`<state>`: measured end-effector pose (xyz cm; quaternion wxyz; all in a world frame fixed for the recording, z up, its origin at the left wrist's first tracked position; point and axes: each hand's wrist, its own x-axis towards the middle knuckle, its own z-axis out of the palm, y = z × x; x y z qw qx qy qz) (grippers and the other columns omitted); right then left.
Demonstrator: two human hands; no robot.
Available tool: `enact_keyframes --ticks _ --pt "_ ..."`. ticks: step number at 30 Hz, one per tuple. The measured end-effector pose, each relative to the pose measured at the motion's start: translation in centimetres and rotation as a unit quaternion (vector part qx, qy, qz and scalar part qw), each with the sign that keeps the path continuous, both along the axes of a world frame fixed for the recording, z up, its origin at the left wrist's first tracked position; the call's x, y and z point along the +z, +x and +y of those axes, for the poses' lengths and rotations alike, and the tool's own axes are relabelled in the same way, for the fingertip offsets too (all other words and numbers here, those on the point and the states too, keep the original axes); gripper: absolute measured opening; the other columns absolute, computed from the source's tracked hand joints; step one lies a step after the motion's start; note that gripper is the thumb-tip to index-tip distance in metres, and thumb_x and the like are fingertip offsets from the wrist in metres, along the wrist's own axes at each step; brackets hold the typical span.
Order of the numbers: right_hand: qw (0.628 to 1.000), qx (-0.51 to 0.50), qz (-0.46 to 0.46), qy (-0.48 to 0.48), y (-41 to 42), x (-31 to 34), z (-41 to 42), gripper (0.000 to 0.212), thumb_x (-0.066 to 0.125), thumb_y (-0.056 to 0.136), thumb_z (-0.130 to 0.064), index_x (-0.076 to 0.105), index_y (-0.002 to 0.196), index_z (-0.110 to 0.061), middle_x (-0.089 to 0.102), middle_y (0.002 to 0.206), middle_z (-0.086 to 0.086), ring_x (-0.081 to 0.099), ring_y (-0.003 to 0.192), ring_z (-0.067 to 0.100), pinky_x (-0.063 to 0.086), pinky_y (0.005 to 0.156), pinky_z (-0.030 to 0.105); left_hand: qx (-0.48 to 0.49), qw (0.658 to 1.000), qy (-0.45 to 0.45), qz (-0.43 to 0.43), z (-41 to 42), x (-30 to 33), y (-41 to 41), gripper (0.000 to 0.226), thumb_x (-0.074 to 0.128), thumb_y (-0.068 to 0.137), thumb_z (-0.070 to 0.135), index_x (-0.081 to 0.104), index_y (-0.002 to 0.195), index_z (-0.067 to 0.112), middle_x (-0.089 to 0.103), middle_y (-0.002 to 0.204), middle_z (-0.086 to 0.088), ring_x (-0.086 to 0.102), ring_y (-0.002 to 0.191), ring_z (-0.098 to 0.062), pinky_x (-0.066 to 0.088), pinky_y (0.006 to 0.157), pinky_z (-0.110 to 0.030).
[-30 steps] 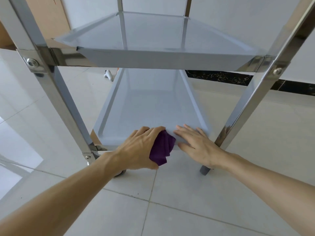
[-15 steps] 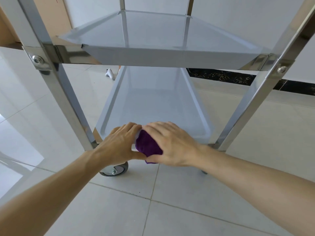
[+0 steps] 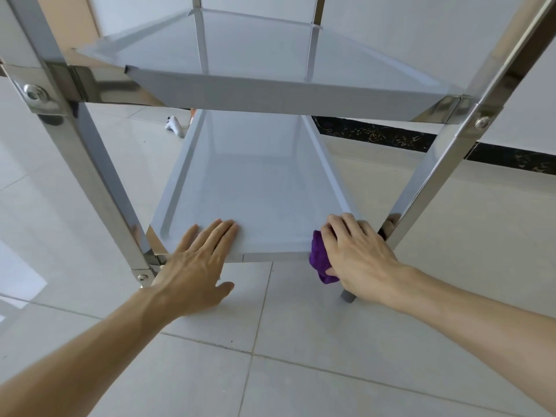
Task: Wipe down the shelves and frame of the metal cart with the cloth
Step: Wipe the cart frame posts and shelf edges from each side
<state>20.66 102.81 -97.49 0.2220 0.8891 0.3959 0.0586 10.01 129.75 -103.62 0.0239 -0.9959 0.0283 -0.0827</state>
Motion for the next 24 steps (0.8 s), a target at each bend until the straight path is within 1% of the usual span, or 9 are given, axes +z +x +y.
enact_keyframes --ticks 3,6,8,11,14,18,20,22,24 --pt "0.999 -0.003 0.040 0.016 -0.2 0.5 2.1 0.063 0.066 0.091 -0.023 0.034 0.140 0.000 0.040 0.132 0.014 0.041 0.117 0.029 0.042 0.099 0.038 0.005 1.000 0.001 0.001 -0.2 0.2 0.2 0.103 0.054 0.087 0.056 -0.010 0.155 0.013 -0.005 0.165 0.001 -0.009 0.151 -0.016 -0.008 0.122 -0.038" --pt "0.997 0.019 0.061 0.035 -0.6 0.3 4.6 0.083 0.070 0.088 -0.017 0.018 0.150 0.000 0.040 0.135 0.016 0.043 0.120 0.032 0.041 0.101 0.040 0.007 1.000 -0.002 0.002 0.2 0.2 0.1 0.103 0.057 0.085 0.054 -0.007 0.156 0.013 -0.002 0.165 0.001 -0.006 0.151 -0.015 -0.005 0.122 -0.038" --pt "0.995 0.047 0.063 0.064 -1.2 -0.2 6.4 0.090 0.073 0.086 -0.017 0.013 0.151 -0.005 0.045 0.134 0.015 0.046 0.120 0.033 0.041 0.101 0.041 0.009 1.000 0.001 0.000 0.4 0.3 0.1 0.105 0.063 0.082 0.052 -0.001 0.156 0.013 0.005 0.165 0.000 0.001 0.151 -0.016 0.000 0.123 -0.040" --pt "0.992 0.094 0.046 0.073 -1.6 -0.8 7.7 0.078 0.072 0.088 -0.021 0.021 0.146 -0.012 0.050 0.129 0.012 0.049 0.116 0.032 0.043 0.102 0.041 0.013 1.000 0.010 -0.007 0.7 0.5 -0.1 0.105 0.070 0.078 0.049 0.011 0.156 0.011 0.017 0.163 -0.002 0.013 0.151 -0.018 0.009 0.122 -0.042" --pt "0.991 0.113 0.038 0.061 -1.1 -1.0 6.7 0.062 0.061 0.096 -0.030 0.027 0.145 -0.011 0.046 0.134 0.015 0.046 0.121 0.034 0.039 0.106 0.045 0.004 1.000 0.012 -0.002 1.2 0.5 -0.2 0.103 0.070 0.078 0.047 0.013 0.156 0.011 0.018 0.162 -0.002 0.016 0.150 -0.019 0.013 0.122 -0.042" --pt "0.996 0.060 0.045 0.055 0.1 -0.7 2.7 0.063 0.049 0.100 -0.040 0.021 0.148 -0.010 0.039 0.141 0.017 0.041 0.128 0.037 0.038 0.104 0.051 -0.001 1.000 0.009 0.011 1.3 0.4 -0.1 0.101 0.065 0.083 0.046 0.002 0.156 0.013 0.009 0.164 0.000 0.007 0.151 -0.017 0.009 0.123 -0.042" --pt "0.998 0.028 0.034 0.040 0.4 -0.8 0.8 0.070 0.050 0.099 -0.043 0.016 0.150 -0.010 0.035 0.143 0.019 0.038 0.128 0.038 0.036 0.107 0.051 0.002 1.000 0.009 0.021 0.9 0.4 0.1 0.102 0.059 0.086 0.049 -0.009 0.154 0.015 -0.001 0.164 0.001 -0.002 0.151 -0.015 0.002 0.123 -0.040" --pt "0.999 -0.004 0.036 0.011 0.3 -0.8 0.2 0.090 0.064 0.089 -0.048 0.011 0.152 -0.009 0.029 0.146 0.019 0.034 0.131 0.039 0.032 0.110 0.051 0.014 0.999 0.025 0.036 0.5 0.6 0.2 0.103 0.051 0.089 0.054 -0.024 0.150 0.016 -0.016 0.163 0.002 -0.014 0.150 -0.015 -0.004 0.123 -0.039" --pt "0.999 -0.027 0.039 -0.014 0.0 -0.4 0.5 0.106 0.078 0.078 -0.041 0.010 0.152 -0.008 0.025 0.147 0.020 0.033 0.132 0.040 0.033 0.111 0.051 0.022 0.997 0.041 0.054 0.1 1.0 0.3 0.104 0.045 0.091 0.055 -0.033 0.146 0.015 -0.025 0.160 0.001 -0.022 0.148 -0.015 -0.007 0.122 -0.039"
